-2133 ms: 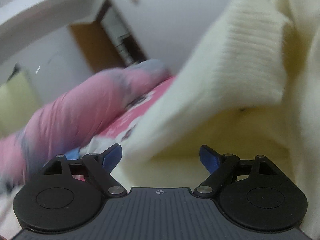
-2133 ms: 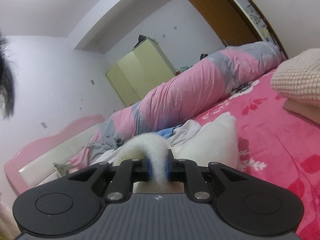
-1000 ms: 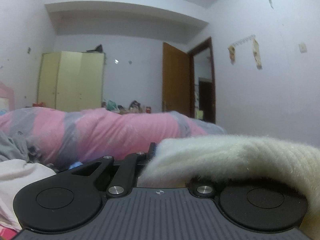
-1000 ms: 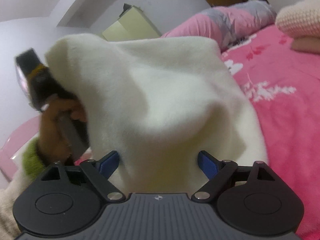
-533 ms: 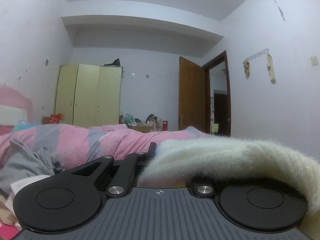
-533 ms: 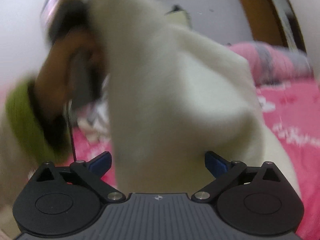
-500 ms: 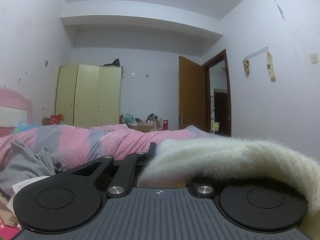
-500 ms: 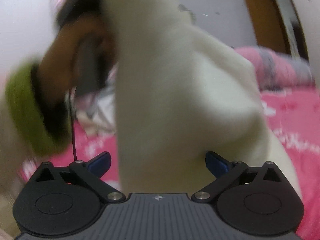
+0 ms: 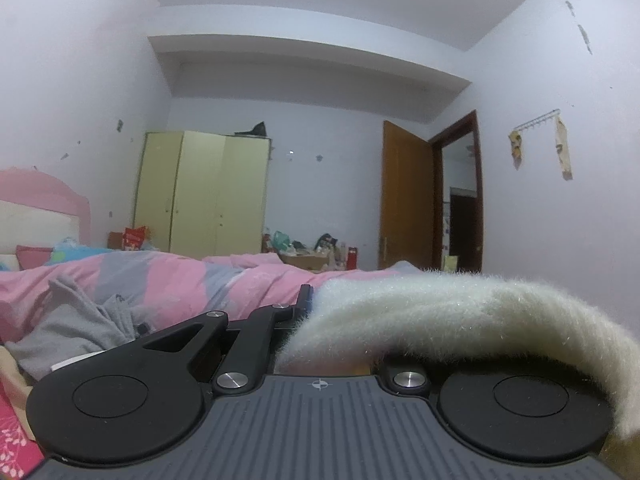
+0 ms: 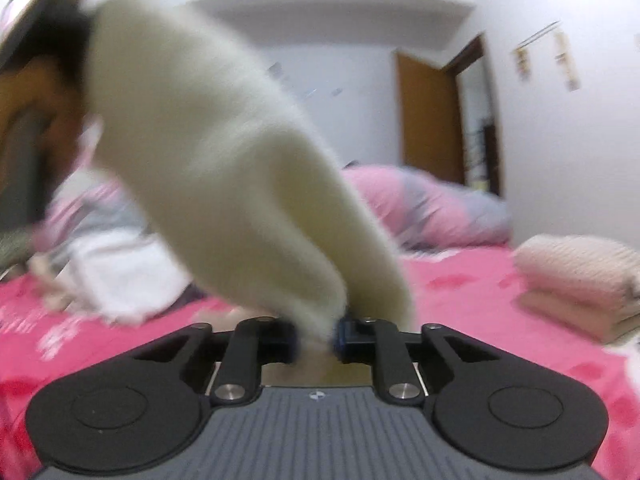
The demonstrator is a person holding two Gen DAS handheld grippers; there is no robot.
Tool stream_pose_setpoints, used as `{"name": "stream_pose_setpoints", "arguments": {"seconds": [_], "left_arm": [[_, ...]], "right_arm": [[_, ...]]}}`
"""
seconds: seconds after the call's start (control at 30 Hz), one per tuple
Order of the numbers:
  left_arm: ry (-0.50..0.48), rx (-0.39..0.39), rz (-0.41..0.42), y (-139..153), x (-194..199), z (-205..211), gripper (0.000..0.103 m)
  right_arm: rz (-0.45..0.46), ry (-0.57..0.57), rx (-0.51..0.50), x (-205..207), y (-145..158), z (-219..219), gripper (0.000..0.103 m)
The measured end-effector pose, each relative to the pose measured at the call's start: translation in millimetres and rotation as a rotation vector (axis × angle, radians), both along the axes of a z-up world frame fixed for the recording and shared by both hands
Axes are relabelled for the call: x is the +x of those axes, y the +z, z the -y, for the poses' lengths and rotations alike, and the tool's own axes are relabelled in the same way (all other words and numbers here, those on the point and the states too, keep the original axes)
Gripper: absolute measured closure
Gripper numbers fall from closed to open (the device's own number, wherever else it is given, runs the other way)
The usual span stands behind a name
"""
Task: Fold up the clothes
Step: 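Lift the cream sweater high with both grippers and shake it out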
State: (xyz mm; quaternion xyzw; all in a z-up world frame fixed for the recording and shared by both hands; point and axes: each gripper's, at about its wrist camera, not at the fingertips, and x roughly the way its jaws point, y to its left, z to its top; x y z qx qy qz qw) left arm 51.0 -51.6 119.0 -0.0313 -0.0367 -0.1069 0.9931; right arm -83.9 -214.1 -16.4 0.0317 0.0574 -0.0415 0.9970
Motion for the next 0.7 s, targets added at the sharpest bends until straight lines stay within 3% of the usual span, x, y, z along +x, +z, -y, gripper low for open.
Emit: {"name": "stream_pose_setpoints", "arguments": {"seconds": [0.3,0.47,0.7], "left_arm": [[0.033,-0.078,0.130,14.8,-27.8,-6.3,0.095],[0.047,-0.115,0.244,41.2,-40.3,-8.4,0.095],[0.066,-0.166,0.372,83.4,-60.0,-23.3,0.095]], "right_arm": [[0.282,-0.195,-0.059,1.0,87.4,65.2,0.091],[0.391,-0.196,-0.115,7.8,126.7,70.2,0.092],[0.610,-0.181,-0.167,-14.2,189.1,64.5,0.092]]}}
